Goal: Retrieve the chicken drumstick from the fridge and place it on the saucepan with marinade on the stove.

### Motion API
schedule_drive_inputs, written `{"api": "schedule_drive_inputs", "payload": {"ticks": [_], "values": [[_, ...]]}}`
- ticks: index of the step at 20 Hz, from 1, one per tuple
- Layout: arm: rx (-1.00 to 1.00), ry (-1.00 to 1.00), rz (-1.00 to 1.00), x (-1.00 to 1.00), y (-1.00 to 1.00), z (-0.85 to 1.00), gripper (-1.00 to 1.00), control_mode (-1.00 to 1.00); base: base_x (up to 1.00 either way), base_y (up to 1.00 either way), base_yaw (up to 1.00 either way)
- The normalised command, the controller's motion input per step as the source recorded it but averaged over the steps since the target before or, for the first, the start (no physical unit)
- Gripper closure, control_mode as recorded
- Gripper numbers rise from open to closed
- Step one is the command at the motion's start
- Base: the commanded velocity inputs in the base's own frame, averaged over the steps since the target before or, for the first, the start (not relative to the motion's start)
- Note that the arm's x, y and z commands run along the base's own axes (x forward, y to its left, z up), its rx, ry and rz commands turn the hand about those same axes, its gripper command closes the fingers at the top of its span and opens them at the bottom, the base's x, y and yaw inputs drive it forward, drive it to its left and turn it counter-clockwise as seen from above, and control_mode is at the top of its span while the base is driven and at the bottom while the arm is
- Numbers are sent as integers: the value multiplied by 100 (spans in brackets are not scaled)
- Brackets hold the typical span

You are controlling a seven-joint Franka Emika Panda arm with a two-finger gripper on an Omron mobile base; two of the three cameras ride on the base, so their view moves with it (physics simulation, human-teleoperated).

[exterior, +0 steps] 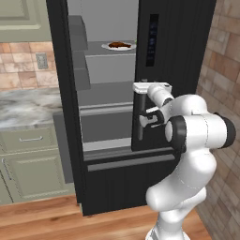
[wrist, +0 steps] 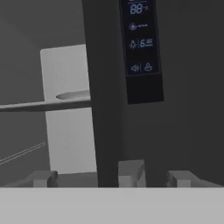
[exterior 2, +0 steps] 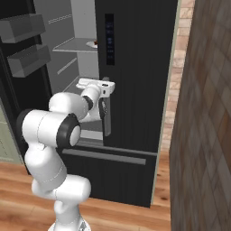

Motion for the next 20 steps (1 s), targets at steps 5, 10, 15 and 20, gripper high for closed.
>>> {"api": "schedule_drive_inputs", "payload": {"ticks": [5, 10, 15, 20], "values": [[0, -29, 0, 21, 8, -73, -100, -100, 0, 0, 0], [0, -16, 0, 68, 24, -64, -100, -100, 0, 0, 0], [0, -16, 0, 50, 7, -63, -100, -100, 0, 0, 0], [0, -9, -2, 22, 0, -67, -100, -100, 0, 0, 0]]}}
